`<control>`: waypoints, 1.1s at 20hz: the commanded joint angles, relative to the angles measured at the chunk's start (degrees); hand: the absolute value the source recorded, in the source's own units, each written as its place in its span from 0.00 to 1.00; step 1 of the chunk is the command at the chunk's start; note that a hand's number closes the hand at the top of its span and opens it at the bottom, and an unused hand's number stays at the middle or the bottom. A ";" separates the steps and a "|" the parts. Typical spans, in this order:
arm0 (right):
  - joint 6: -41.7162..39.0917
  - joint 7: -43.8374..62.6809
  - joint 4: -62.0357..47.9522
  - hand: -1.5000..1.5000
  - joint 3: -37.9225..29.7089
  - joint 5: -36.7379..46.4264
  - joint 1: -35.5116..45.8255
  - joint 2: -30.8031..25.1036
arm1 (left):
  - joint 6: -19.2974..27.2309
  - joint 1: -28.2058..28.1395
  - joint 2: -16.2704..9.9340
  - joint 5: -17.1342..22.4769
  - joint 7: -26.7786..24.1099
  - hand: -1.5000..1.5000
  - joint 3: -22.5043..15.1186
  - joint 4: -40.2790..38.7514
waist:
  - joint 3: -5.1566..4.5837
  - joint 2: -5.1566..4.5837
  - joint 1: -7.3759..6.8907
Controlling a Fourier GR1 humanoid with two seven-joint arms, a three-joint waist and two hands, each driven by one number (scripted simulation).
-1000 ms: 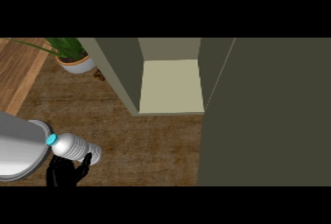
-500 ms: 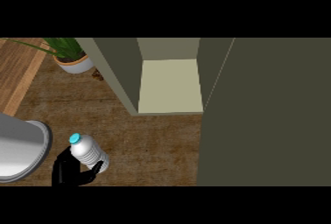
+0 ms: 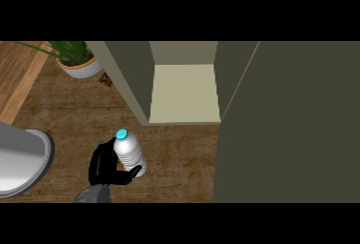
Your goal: Pick up the bottled water, place it into the cabinet and close the cabinet
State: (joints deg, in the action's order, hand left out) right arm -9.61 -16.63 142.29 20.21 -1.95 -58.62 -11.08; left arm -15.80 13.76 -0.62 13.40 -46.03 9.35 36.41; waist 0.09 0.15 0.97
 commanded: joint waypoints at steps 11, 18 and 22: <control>-0.16 1.39 2.45 0.00 -2.55 -4.30 0.81 -0.75 | 22.05 4.02 0.61 15.20 13.51 1.00 -25.55 19.26 | -0.07 0.08 -0.12; -0.41 0.72 3.49 0.00 -0.21 -1.60 -1.05 -0.54 | 32.85 13.69 0.61 11.81 18.67 1.00 -29.20 19.99 | -0.10 0.00 0.60; -1.93 -0.51 3.28 0.00 -8.30 -9.14 -1.23 -1.88 | 37.69 19.34 0.62 13.52 22.66 1.00 -28.98 18.02 | -0.05 -0.04 0.77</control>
State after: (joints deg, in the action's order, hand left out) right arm -9.83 -16.42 142.12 16.71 -3.16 -57.53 -11.41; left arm 17.69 28.73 -0.01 26.14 -26.15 -18.71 55.80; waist 0.01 0.09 1.38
